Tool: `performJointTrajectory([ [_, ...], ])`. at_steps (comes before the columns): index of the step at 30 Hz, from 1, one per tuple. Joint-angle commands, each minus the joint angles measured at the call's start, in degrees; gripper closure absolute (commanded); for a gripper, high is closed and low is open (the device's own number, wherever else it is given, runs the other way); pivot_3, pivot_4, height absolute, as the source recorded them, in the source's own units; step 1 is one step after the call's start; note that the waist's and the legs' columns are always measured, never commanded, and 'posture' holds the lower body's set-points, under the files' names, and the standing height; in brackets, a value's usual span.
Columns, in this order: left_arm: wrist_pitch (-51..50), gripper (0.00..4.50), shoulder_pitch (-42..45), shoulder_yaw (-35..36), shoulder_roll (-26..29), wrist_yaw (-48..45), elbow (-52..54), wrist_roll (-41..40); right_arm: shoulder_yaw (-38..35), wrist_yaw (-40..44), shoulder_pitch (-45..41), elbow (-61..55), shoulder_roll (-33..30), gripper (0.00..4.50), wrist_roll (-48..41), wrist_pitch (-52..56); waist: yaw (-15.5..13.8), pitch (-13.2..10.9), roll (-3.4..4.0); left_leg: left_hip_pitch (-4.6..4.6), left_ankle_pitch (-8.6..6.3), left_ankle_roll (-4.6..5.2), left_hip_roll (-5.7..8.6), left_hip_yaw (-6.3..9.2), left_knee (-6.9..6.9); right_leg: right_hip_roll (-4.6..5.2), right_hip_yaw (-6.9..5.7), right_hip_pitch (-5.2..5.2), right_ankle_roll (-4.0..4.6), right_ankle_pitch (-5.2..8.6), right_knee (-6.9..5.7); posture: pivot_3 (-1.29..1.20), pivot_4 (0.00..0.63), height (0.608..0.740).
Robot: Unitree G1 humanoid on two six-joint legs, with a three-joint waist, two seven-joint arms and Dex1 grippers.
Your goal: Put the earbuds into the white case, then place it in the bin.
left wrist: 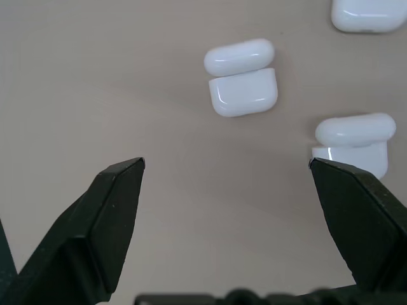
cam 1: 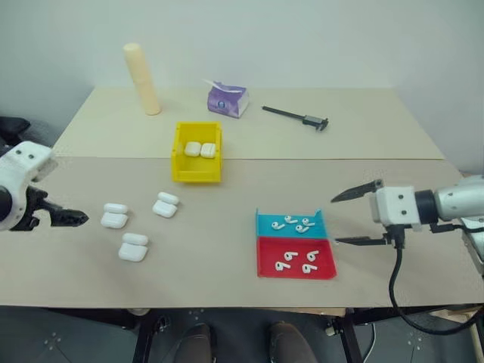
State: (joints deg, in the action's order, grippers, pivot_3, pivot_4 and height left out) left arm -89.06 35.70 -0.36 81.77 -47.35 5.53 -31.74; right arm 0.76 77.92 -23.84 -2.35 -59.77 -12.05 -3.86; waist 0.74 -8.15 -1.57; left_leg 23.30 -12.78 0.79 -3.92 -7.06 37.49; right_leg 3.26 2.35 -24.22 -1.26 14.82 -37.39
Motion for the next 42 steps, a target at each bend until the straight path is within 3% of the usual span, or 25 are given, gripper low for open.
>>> performJointTrajectory([
  [1,-1.9,0.0,10.0,-11.82,0.07,-3.92,-6.67,1.82,0.04,-0.47,-2.17,1.8,-0.03,0.04,1.42,-1.67,-0.09,0.0,0.0,0.02,0.0,0.0,0.01,0.0,0.01,0.01,-0.01,0.0,-0.01,0.01,0.01,0.0,0.15,0.74],
  [8,1.16,0.0,28.12,-33.64,-6.84,-11.79,-23.49,9.43,0.68,-1.45,-3.81,3.73,0.71,0.04,2.86,-2.82,-0.43,-0.02,-0.03,0.08,0.0,0.0,0.01,0.07,0.23,-0.03,-0.03,-0.02,-0.01,0.07,-0.23,0.0,0.15,0.74],
  [12,4.32,0.0,33.95,-39.58,-12.56,-15.41,-32.21,13.43,0.29,-1.88,-3.14,3.23,0.5,0.04,3.01,-2.65,-0.59,-0.02,-0.03,0.14,-0.01,0.01,0.02,0.08,0.26,-0.02,-0.03,-0.04,-0.04,0.1,-0.23,0.0,0.15,0.74],
  [17,9.29,0.0,35.03,-43.83,-17.19,-18.35,-40.55,18.73,-0.76,-2.63,-1.74,0.98,0.16,0.04,2.1,-1.34,-0.38,-0.02,-0.03,0.18,0.0,0.01,0.01,0.1,0.3,-0.01,-0.01,-0.06,-0.06,0.12,-0.24,0.0,0.15,0.74],
  [31,15.66,0.0,37.04,-41.37,-26.88,-21.93,-58.92,28.02,-1.3,-5.55,1.47,-0.91,-0.98,0.04,4.18,-0.84,-0.17,-0.04,-0.07,0.27,-0.01,0.02,0.02,0.19,0.35,0.01,-0.07,-0.06,-0.09,0.14,-0.24,0.0,0.15,0.74],
  [42,18.1,0.0,36.09,-38.96,-31.06,-22.54,-63.95,32.25,-1.91,-7.38,2.93,-2.56,-2.02,0.04,4.79,1.31,-0.04,-0.04,-0.07,0.3,-0.01,0.02,0.03,0.23,0.37,0.02,-0.09,-0.06,-0.1,0.14,-0.24,0.0,0.15,0.74],
])
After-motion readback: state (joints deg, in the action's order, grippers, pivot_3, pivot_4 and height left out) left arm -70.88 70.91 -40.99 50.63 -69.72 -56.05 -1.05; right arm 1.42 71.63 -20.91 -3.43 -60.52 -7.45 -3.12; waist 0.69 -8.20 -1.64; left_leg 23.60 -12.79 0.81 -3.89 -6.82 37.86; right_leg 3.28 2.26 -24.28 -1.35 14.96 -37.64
